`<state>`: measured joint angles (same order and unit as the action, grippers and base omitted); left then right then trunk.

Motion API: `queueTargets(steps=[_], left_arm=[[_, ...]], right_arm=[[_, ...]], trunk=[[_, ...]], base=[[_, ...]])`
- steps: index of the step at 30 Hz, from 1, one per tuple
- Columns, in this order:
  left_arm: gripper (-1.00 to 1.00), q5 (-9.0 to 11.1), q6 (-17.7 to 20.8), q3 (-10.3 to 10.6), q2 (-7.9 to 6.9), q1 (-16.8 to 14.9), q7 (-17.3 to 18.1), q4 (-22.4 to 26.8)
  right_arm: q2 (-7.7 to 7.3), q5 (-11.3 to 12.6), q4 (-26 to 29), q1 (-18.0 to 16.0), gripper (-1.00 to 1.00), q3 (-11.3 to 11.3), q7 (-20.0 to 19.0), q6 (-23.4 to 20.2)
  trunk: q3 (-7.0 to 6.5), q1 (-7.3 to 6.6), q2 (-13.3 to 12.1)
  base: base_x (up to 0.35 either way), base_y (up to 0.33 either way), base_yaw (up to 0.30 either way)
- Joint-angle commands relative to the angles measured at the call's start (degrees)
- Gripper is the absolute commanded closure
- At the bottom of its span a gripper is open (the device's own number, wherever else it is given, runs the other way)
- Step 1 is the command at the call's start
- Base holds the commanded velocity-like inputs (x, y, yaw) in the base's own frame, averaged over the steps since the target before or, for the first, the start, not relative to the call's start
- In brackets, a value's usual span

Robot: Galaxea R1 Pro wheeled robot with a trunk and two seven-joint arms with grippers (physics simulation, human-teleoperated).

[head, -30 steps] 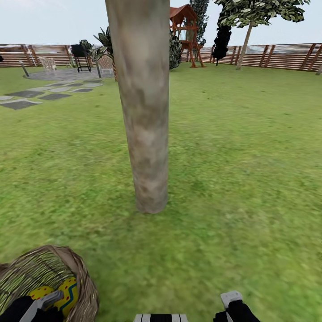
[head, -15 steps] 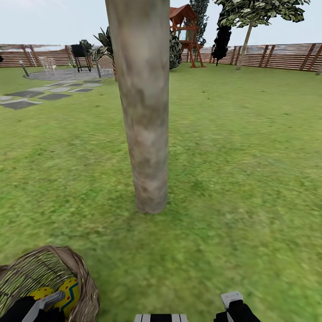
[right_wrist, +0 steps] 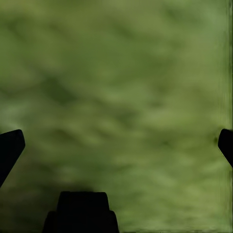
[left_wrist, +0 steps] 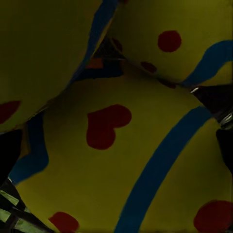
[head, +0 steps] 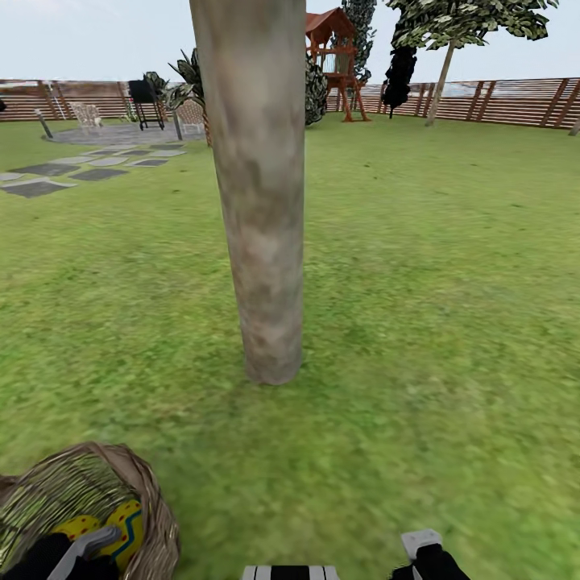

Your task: Take the three Easter eggs out of the wicker basket on the lawn in the garden, then place them on the lawn next to a single tree (choose any tree) so that all three eggs are next to the same tree and none are left in the basket.

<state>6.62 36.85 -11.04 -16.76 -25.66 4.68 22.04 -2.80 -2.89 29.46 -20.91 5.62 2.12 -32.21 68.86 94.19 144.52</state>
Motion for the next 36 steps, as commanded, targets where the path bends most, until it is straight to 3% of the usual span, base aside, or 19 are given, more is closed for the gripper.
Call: queueTargets(steps=[1, 5, 11, 12, 24, 36], left_arm=[[1.00, 0.7, 0.3, -0.3, -0.31, 0.0, 0.3, 0.4], [1.00, 0.3, 0.1, -0.3, -0.21, 0.0, 0.4, 0.2], [1.00, 1.7, 0.1, -0.6, -0.20, 0.0, 0.4, 0.1], [1.00, 4.6, 0.0, -0.7, -0.20, 0.0, 0.4, 0.1], [1.00, 4.6, 0.0, -0.6, 0.49, 0.0, 0.4, 0.1], [1.00, 4.4, -1.3, -0.6, 2.32, 0.0, 0.4, -0.1]], right_arm=[[-0.21, -0.3, -0.1, 0.0, -1.00, 0.2, 0.1, -0.4], [-0.02, -0.3, -0.1, 0.0, -1.00, 0.2, 0.1, -0.4], [0.09, -0.4, -0.1, 0.0, -1.00, 0.3, 0.1, -0.4], [0.13, -0.4, -0.1, 0.0, -1.00, 0.4, 0.2, -0.4], [0.33, -0.4, -0.3, 0.0, -1.00, 0.6, 0.1, -0.3], [0.35, -0.4, -0.3, 0.0, -1.00, 0.6, 0.1, -0.3]], trunk=[[0.05, -0.01, 0.0], [-0.40, -0.06, 0.0], [-1.73, -0.21, -0.1], [-1.95, -0.24, -0.1], [-4.61, -0.55, -0.3], [-7.27, -0.86, -0.4]], base=[[0.000, 0.000, 0.000], [0.000, 0.000, 0.000], [0.000, 0.000, 0.000], [0.000, 0.000, 0.000], [-0.064, 0.019, 0.000], [-0.002, 0.000, 0.061]])
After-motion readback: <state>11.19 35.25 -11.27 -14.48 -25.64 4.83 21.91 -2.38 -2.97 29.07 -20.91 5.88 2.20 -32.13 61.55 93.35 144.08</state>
